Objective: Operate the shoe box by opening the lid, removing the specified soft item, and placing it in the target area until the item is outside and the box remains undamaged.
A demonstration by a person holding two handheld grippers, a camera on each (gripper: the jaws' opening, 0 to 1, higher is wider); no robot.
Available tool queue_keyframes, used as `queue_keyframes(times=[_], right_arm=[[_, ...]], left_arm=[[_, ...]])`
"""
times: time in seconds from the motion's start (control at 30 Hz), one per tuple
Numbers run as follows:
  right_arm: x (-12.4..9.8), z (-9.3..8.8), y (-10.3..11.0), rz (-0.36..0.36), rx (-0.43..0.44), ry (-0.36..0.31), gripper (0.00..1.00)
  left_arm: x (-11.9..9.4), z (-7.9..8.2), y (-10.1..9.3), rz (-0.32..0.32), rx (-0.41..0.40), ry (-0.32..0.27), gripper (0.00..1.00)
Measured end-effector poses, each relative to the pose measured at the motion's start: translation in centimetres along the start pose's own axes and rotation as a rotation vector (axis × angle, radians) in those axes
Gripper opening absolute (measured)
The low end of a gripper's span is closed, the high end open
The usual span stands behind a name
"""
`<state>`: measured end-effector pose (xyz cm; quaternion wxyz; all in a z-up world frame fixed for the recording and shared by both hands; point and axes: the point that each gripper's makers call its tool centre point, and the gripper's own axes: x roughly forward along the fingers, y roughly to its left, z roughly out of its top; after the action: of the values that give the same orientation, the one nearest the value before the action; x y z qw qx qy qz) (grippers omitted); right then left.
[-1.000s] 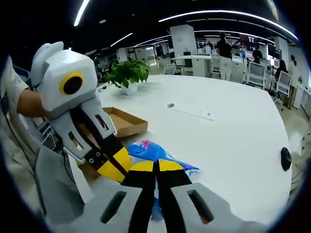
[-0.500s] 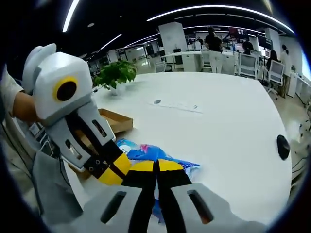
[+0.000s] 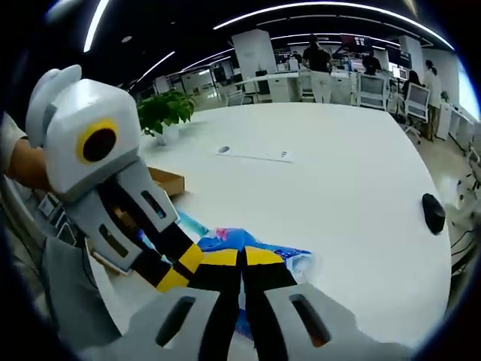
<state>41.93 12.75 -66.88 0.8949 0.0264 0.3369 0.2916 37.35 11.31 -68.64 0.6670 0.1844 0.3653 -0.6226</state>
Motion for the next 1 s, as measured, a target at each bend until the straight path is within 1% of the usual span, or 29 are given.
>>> queue_keyframes(times=[0.2, 0.4, 0.47, 0.57, 0.67, 0.8, 1.0], right_arm=[[0.7, -1.6, -1.2, -0.017, 0.025, 0.015, 0.0], [1.5, -3.1, -1.9, -0.033, 0.054, 0.026, 0.0], [1.9, -3.7, -2.0, -0.038, 0.064, 0.032, 0.0], [2.1, -4.4, -2.0, -0.037, 0.076, 0.034, 0.0], [2.3, -4.7, -2.2, -0.043, 0.084, 0.032, 0.0], [2.6, -4.9, -2.3, -0.046, 0.094, 0.032, 0.0], [3.0, -4.9, -2.4, -0.051, 0.078, 0.042, 0.0]], left_arm=[[1.7, -0.5, -0.1, -0.016, -0.003, 0.023, 0.0], [3.5, -1.5, 0.0, -0.027, -0.007, 0.058, 0.0], [3.8, -2.0, 0.0, -0.033, -0.007, 0.073, 0.0], [4.0, -2.5, -0.1, -0.038, -0.009, 0.079, 0.0], [4.1, -2.7, -0.1, -0.042, -0.024, 0.077, 0.0], [4.3, -2.8, -0.1, -0.043, -0.022, 0.077, 0.0], [4.2, -2.9, 0.0, -0.041, -0.017, 0.069, 0.0]])
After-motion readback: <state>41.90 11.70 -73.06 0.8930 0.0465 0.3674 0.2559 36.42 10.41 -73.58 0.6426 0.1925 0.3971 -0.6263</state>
